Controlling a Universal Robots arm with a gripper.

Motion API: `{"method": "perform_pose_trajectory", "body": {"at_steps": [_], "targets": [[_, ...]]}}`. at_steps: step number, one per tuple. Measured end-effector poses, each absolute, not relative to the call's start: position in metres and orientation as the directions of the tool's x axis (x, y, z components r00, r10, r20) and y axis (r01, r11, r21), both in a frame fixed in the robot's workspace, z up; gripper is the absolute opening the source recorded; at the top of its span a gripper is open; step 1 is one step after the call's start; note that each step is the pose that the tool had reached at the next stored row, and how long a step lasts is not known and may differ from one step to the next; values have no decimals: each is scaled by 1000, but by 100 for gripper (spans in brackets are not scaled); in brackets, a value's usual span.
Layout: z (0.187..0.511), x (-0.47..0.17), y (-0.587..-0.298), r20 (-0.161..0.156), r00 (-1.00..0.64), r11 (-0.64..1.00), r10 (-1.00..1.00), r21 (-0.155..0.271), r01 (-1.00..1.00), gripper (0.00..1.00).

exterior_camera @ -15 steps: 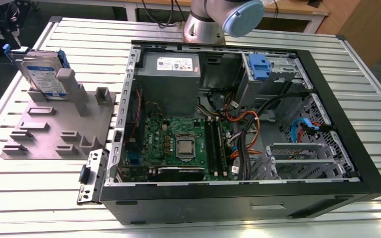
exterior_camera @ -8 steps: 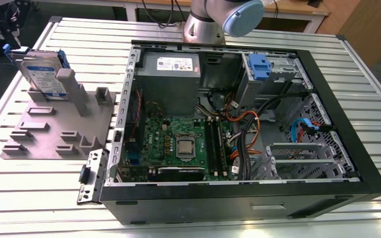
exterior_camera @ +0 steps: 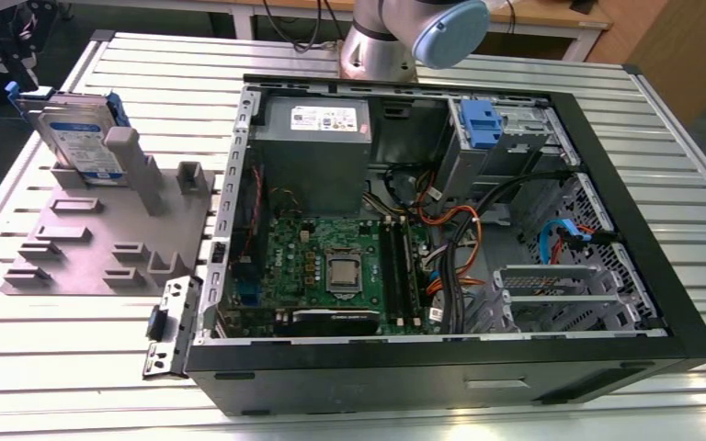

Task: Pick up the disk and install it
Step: 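Pick up the disk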

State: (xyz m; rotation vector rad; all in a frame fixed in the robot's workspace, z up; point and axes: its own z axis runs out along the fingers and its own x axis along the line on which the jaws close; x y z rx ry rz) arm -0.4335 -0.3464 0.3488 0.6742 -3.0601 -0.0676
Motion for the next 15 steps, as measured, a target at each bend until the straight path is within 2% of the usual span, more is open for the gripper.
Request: {"method": "perform_pose_trajectory", "body": {"at_steps": [15], "targets": [[349,-434,-346,-2,-903,902,-430,44,-429,11]]}}
